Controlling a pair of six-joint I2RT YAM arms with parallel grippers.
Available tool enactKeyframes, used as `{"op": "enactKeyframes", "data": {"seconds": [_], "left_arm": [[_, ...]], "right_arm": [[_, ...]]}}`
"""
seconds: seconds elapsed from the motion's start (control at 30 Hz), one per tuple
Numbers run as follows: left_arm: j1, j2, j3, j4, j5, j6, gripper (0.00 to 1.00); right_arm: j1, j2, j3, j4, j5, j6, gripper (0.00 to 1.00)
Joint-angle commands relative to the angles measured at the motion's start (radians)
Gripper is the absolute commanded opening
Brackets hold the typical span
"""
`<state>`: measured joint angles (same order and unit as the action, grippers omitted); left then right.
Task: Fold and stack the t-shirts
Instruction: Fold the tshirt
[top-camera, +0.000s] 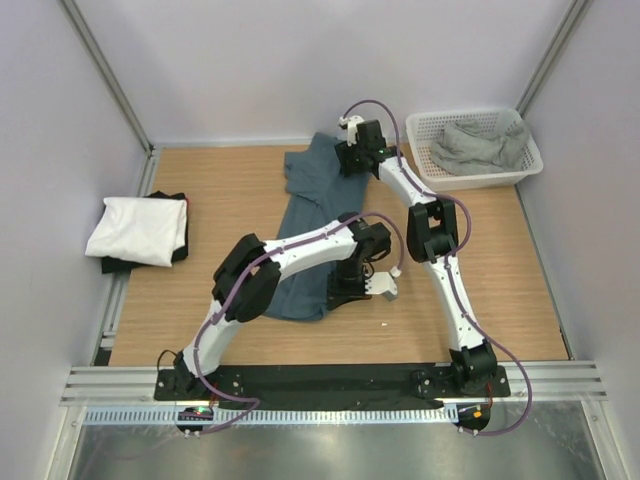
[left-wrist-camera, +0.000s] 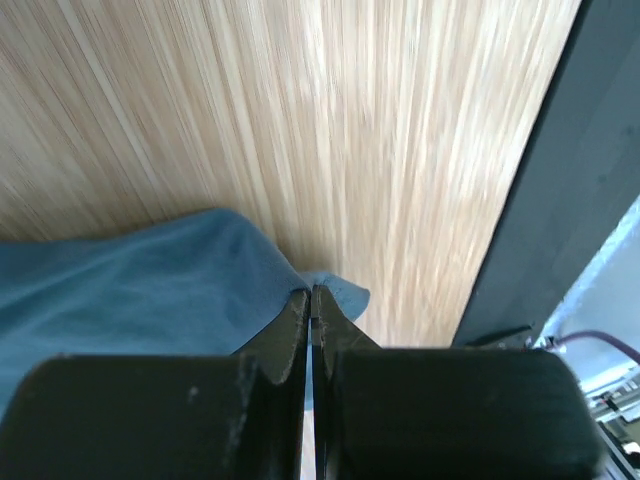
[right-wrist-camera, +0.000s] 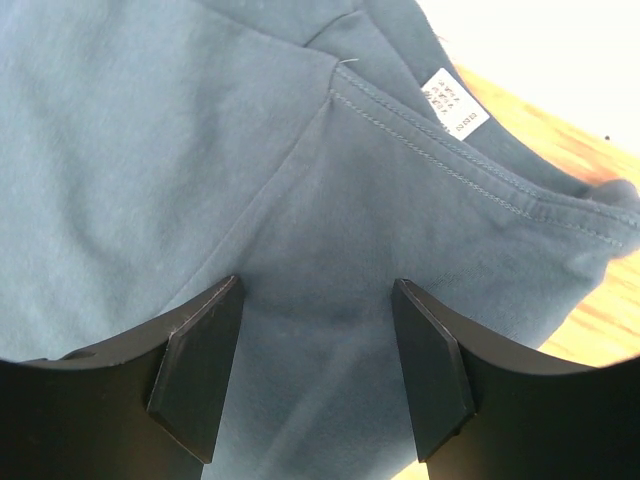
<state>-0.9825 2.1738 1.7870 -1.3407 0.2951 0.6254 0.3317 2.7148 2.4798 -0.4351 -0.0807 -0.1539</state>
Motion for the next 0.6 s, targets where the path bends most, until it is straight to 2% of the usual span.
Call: {"op": "enactKeyframes", "data": {"seconds": [0.0, 0.3, 0.57], "left_arm": [[-0.024, 0.061, 0.107, -0.092, 0.047, -0.02, 0.0], [-0.117, 0.176, 0.314, -0.13, 0.042, -0.052, 0.0], [-0.127, 0.215, 0.37, -0.11, 0.046, -0.072, 0.0]], "right_arm": [[-0.008, 0.029, 0.063, 0.032, -0.025, 0.03, 0.68], [-0.069, 0.037, 0.106, 0.055, -0.065, 0.099, 0.68], [-0.088, 0.02, 0.123, 0.068, -0.159, 0.149, 0.68]]}}
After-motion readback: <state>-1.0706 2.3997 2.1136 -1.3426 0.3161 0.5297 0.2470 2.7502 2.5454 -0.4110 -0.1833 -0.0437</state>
